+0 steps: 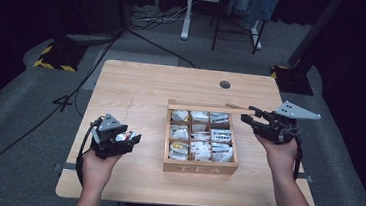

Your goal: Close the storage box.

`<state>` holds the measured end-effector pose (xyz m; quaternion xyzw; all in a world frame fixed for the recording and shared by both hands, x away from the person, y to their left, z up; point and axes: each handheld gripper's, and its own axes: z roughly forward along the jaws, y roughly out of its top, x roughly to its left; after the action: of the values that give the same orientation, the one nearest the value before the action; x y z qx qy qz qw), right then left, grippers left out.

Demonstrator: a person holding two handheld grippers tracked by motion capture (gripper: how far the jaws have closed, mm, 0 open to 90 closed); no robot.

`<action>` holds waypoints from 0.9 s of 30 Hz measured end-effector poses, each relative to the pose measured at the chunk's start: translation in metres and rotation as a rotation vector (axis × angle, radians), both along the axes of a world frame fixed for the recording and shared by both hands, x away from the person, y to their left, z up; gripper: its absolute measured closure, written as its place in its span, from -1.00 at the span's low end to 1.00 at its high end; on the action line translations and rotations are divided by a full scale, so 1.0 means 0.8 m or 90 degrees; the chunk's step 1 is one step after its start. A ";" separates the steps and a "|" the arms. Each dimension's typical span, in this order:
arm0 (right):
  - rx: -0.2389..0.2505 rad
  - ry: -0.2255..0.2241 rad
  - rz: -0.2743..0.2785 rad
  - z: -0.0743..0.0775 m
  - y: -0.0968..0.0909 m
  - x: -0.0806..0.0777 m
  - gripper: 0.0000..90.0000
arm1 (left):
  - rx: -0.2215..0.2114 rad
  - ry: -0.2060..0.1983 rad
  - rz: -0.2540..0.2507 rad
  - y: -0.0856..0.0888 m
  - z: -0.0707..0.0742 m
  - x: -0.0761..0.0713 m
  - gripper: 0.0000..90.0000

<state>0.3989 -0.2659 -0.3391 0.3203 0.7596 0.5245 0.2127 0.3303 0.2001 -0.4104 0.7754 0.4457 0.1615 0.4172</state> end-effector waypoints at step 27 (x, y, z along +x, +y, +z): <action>-0.032 0.029 0.012 -0.001 0.000 -0.008 0.25 | 0.069 0.130 -0.125 -0.045 -0.094 -0.015 -0.16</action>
<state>0.3929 -0.2662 -0.3400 0.3192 0.7803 0.4998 0.1987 0.3184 0.1642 -0.4856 0.8492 0.3982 0.0641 0.3409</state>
